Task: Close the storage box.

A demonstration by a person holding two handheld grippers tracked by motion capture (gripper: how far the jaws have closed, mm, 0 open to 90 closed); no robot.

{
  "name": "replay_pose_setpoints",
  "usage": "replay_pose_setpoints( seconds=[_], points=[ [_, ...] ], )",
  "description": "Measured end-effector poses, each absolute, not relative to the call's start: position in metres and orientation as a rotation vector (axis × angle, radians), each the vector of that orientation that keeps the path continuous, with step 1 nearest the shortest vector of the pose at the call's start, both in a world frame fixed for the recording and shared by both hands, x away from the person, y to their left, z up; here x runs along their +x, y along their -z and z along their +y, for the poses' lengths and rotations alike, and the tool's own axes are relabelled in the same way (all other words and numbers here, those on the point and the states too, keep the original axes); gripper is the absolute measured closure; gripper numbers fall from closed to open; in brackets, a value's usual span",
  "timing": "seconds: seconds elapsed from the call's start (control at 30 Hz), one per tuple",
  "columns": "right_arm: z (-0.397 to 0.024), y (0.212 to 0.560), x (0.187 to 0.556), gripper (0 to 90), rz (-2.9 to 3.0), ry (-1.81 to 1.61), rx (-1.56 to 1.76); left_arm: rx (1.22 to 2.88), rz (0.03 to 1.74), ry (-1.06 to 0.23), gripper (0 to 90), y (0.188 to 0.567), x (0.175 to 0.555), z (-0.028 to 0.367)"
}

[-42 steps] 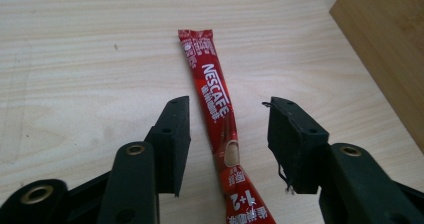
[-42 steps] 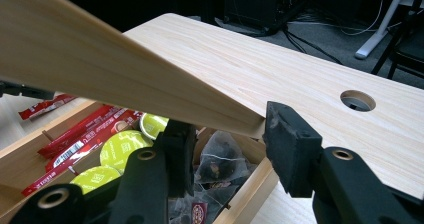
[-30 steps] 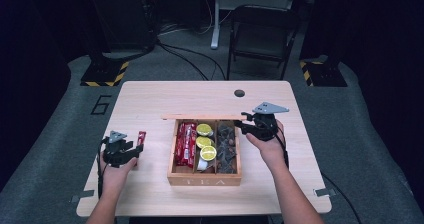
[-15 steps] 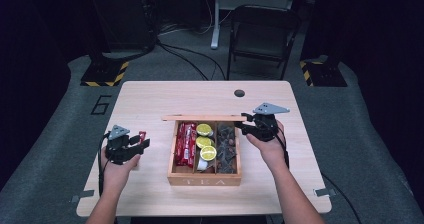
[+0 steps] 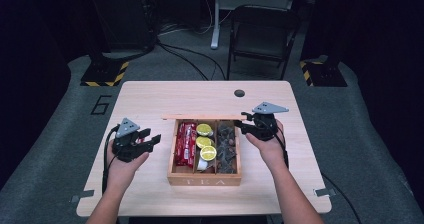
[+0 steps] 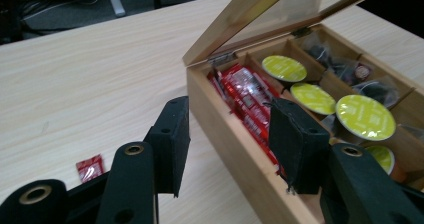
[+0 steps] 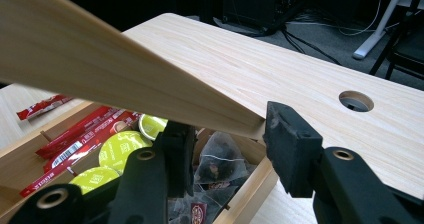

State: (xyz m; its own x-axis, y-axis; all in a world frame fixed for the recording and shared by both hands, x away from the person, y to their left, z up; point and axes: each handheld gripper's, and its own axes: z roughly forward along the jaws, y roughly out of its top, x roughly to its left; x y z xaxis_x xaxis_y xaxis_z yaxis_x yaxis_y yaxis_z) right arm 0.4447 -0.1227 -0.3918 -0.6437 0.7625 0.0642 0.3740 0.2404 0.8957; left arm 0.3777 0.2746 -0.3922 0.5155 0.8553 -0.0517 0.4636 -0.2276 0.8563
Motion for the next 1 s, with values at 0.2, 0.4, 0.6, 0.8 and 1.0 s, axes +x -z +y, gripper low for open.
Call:
replay_pose_setpoints(
  seconds=[0.2, 0.4, 0.6, 0.8, 1.0],
  points=[
    [-0.123, 0.392, 0.445, 55.5, 2.133, -1.381, 1.047, 1.846, 1.074, -0.522, 49.0, 0.382, 0.383, 0.264],
    [-0.124, 0.392, 0.446, 55.4, 2.132, -1.39, 1.047, 1.873, 1.025, -0.56, 48.5, 0.366, 0.387, 0.253],
    [-0.124, 0.392, 0.446, 55.4, 2.131, -1.389, 1.04, 1.878, 1.002, -0.574, 48.6, 0.354, 0.39, 0.245],
    [-0.123, 0.392, 0.446, 55.3, 2.133, -1.383, 1.036, 1.883, 0.976, -0.573, 50.1, 0.348, 0.392, 0.238],
    [-0.123, 0.394, 0.445, 54.9, 2.133, -1.386, 1.032, 1.873, 0.979, -0.597, 58.9, 0.343, 0.392, 0.237]
  ],
)
